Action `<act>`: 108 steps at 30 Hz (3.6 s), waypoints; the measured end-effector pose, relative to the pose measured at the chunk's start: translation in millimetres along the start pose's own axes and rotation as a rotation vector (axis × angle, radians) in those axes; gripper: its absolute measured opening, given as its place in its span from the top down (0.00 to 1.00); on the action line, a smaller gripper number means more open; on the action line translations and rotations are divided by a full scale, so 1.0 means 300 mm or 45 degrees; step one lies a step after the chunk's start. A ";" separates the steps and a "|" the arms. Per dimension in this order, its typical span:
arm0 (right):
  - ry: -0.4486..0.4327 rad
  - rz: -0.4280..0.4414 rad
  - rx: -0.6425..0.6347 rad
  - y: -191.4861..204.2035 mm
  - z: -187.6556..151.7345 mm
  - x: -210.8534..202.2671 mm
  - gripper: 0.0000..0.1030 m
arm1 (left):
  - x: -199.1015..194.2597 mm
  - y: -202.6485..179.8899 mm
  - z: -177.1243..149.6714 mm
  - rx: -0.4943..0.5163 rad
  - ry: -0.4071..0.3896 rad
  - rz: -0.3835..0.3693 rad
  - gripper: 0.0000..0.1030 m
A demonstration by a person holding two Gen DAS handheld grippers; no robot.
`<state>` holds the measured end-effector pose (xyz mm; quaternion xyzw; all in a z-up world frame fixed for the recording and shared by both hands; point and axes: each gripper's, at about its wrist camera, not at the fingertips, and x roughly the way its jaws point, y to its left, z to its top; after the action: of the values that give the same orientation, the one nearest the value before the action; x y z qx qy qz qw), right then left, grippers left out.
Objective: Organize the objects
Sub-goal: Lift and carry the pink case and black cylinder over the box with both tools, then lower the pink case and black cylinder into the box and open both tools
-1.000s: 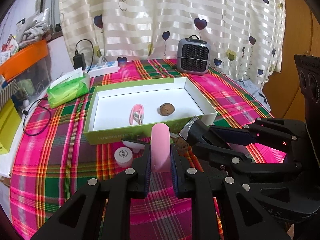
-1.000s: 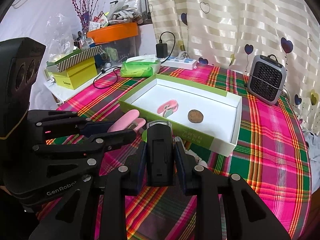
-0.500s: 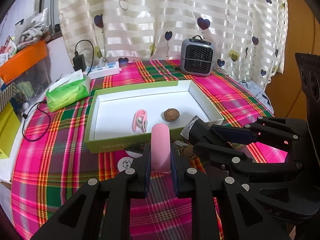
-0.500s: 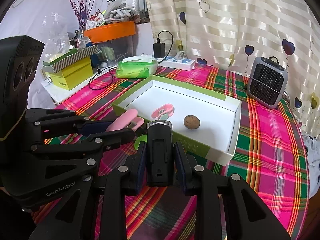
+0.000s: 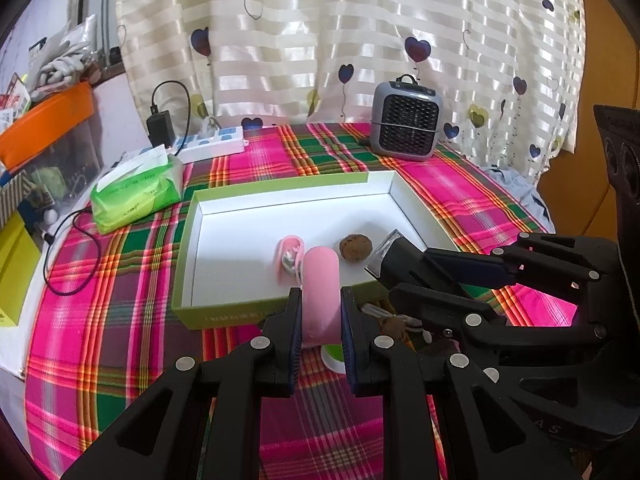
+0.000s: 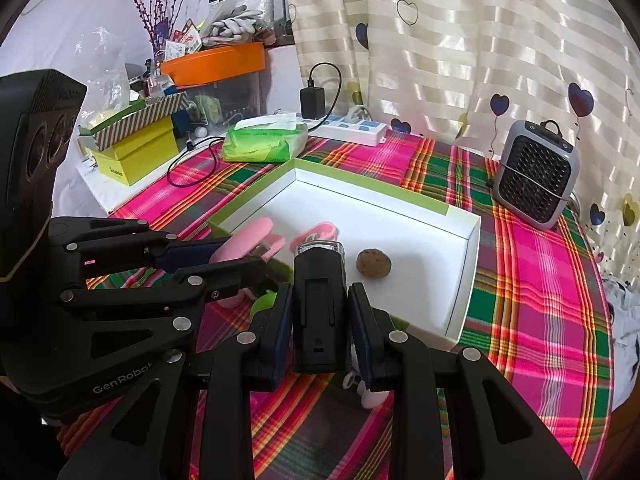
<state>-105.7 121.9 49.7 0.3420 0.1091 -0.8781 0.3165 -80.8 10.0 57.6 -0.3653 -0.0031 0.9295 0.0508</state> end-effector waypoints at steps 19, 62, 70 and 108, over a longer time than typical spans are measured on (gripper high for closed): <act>0.025 -0.026 -0.008 -0.028 0.059 0.081 0.72 | 0.076 0.037 0.051 -0.012 0.026 0.027 0.85; 0.126 -0.030 0.042 -0.077 0.127 0.306 0.72 | 0.283 0.150 0.099 -0.059 0.094 0.073 0.85; 0.141 -0.061 0.030 -0.079 0.132 0.321 0.72 | 0.318 0.157 0.091 -0.061 0.136 0.072 0.85; 0.062 -0.035 0.050 -0.074 0.101 0.156 0.66 | 0.219 0.157 0.077 -0.115 0.069 -0.011 0.80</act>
<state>-162.2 104.3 40.2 0.3678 0.1043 -0.8757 0.2948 -148.7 -29.8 28.0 -0.3922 -0.0451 0.9180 0.0382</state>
